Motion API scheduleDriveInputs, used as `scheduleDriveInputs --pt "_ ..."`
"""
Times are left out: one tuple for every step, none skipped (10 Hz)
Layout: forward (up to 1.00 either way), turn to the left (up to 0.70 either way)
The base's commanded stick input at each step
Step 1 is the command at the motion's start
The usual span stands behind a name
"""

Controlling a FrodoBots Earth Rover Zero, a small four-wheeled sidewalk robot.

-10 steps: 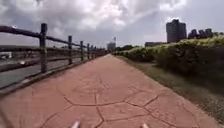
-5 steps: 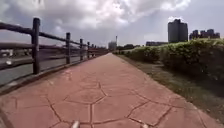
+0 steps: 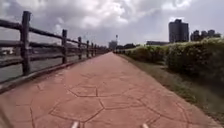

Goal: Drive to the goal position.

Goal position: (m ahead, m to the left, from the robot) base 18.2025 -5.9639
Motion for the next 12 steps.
scheduleDriveInputs --pt "0.70 0.01" --pt "0.70 0.00" --pt "0.70 0.00" --pt "0.70 0.00" --pt "0.70 0.00" --pt "0.70 0.00" --pt "0.70 0.00" --pt "0.70 0.00" --pt "0.70 -0.03" --pt "0.70 -0.35" --pt "0.70 -0.34" --pt "0.70 -0.26"
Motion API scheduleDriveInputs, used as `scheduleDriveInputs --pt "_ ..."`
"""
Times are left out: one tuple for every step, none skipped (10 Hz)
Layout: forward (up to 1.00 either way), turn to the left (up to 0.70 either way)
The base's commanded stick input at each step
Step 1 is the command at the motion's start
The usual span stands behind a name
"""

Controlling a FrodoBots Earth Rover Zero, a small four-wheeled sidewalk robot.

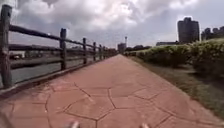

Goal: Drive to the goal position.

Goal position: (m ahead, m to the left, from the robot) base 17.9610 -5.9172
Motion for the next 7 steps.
scheduleDriveInputs --pt "0.70 -0.08" --pt "0.70 0.00" --pt "0.70 0.00" --pt "0.70 0.00" --pt "0.70 0.00" --pt "0.70 0.00" --pt "0.70 0.00"
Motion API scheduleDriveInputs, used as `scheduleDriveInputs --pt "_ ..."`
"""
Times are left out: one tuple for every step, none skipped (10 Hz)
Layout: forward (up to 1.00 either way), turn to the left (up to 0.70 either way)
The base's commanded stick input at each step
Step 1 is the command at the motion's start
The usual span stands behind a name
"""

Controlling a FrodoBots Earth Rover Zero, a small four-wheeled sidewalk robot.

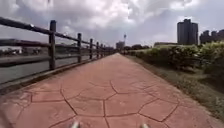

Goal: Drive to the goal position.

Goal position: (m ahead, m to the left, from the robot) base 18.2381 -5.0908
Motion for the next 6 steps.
scheduleDriveInputs --pt "0.70 0.00" --pt "0.70 0.00" --pt "0.70 0.00" --pt "0.70 0.00" --pt "0.70 0.00" --pt "0.70 0.00"
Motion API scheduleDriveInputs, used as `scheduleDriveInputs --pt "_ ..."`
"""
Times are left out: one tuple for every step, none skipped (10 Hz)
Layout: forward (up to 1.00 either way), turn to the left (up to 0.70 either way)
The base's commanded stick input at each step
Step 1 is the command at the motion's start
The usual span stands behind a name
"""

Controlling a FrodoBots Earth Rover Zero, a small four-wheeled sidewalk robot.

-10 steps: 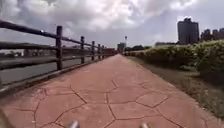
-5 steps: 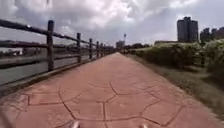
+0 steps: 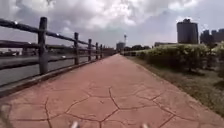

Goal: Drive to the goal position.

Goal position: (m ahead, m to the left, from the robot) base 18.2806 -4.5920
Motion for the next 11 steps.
scheduleDriveInputs --pt "0.70 0.00" --pt "0.70 0.00" --pt "0.70 0.00" --pt "0.70 0.00" --pt "0.70 0.00" --pt "0.70 0.00" --pt "0.70 0.00" --pt "0.70 0.00" --pt "0.70 0.00" --pt "0.70 0.00" --pt "0.70 0.00"
